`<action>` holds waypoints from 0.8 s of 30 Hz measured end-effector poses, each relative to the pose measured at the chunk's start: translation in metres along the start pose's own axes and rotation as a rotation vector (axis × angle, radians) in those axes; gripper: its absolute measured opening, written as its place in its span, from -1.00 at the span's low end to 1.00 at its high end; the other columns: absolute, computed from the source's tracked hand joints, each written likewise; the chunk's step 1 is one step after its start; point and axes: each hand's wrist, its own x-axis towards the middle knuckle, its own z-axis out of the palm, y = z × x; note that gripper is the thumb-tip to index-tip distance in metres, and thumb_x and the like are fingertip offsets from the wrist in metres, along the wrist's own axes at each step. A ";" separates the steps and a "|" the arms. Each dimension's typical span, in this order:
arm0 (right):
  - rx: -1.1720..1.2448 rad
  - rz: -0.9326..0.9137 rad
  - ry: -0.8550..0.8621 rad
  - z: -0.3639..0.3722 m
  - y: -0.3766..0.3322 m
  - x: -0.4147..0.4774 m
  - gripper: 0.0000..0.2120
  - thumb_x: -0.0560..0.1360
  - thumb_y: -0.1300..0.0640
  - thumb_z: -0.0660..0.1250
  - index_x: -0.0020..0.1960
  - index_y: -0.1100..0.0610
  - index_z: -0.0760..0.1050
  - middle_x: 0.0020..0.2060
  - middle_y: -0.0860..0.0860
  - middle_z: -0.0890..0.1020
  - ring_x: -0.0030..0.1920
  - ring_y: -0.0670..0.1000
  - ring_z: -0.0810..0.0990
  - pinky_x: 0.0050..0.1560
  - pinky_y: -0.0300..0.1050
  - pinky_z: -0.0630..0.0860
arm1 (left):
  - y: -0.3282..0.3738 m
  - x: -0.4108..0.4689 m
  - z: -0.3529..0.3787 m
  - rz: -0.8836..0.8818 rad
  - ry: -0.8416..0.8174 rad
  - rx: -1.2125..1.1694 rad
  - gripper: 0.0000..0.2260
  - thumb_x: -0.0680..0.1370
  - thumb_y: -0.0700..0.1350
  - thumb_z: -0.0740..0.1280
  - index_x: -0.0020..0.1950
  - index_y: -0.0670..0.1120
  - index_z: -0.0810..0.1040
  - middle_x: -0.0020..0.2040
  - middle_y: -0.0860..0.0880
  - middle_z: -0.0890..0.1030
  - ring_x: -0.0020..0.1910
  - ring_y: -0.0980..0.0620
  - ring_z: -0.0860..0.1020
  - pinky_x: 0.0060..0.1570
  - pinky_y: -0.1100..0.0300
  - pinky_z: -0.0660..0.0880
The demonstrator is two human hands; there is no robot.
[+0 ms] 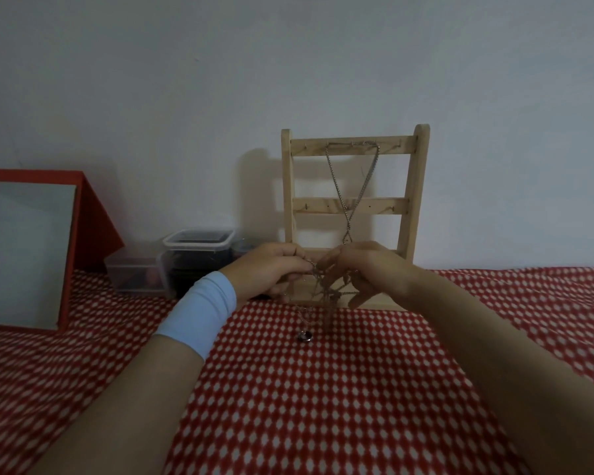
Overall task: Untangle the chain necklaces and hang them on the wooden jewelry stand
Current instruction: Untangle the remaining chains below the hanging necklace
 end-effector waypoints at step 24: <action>0.249 0.000 -0.042 -0.004 0.012 0.010 -0.62 0.67 -0.06 0.22 -0.03 0.22 0.62 -0.17 0.08 0.69 -0.13 0.05 0.64 0.06 0.03 0.58 | 0.002 0.000 -0.007 0.176 0.201 0.350 -0.88 0.59 -0.05 0.32 -0.03 0.05 0.67 -0.19 0.12 0.66 -0.34 0.27 0.52 -0.39 0.40 0.42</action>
